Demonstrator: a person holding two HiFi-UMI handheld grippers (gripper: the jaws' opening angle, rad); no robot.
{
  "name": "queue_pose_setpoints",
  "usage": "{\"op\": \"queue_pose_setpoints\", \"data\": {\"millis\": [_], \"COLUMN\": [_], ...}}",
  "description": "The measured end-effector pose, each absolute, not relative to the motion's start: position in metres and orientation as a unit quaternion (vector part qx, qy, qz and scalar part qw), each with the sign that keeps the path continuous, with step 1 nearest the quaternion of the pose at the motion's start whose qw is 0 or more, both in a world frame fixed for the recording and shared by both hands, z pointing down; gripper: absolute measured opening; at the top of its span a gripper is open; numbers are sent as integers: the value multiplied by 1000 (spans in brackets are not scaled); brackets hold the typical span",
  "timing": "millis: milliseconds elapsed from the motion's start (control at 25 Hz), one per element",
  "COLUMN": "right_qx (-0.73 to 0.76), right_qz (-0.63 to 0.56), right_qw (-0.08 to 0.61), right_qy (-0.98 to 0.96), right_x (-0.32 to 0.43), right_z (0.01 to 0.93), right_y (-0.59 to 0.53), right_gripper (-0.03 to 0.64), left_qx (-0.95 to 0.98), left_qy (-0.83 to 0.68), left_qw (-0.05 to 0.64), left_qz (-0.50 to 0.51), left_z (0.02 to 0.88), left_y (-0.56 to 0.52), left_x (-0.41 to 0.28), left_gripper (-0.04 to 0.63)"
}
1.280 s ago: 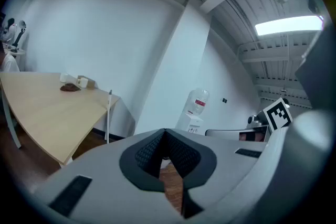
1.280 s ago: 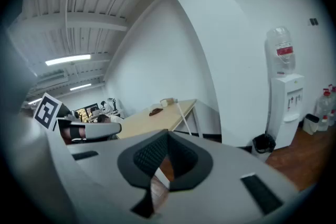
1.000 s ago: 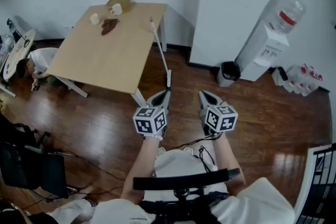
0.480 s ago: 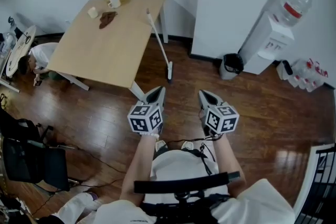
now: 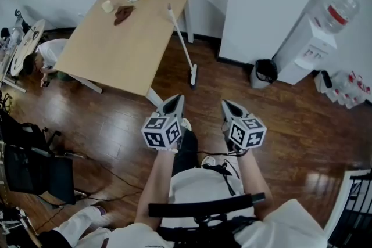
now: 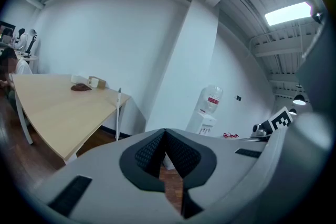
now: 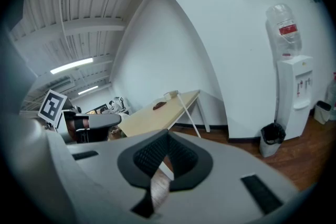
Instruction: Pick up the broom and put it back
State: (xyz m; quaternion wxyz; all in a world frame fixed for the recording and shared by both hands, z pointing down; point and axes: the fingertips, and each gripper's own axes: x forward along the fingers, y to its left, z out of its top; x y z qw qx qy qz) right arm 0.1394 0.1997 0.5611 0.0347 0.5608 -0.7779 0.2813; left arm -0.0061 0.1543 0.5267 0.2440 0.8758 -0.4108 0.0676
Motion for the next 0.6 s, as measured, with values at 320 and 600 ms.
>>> {"op": "queue_pose_setpoints", "data": {"millis": [320,600], "right_qx": [559,558], "right_qz": [277,279], "right_qw": [46,69], "right_qy": [-780,-778], "right_x": [141,133], "right_z": [576,584], "right_y": [109,-25], "right_gripper": [8,9], "left_qx": [881,881], "left_qy": [-400,-395], "left_qw": [246,256], "left_qz": [62,47], "left_z": [539,539], "left_y": [65,-71], "left_x": [6,3], "left_gripper": [-11,-11]}}
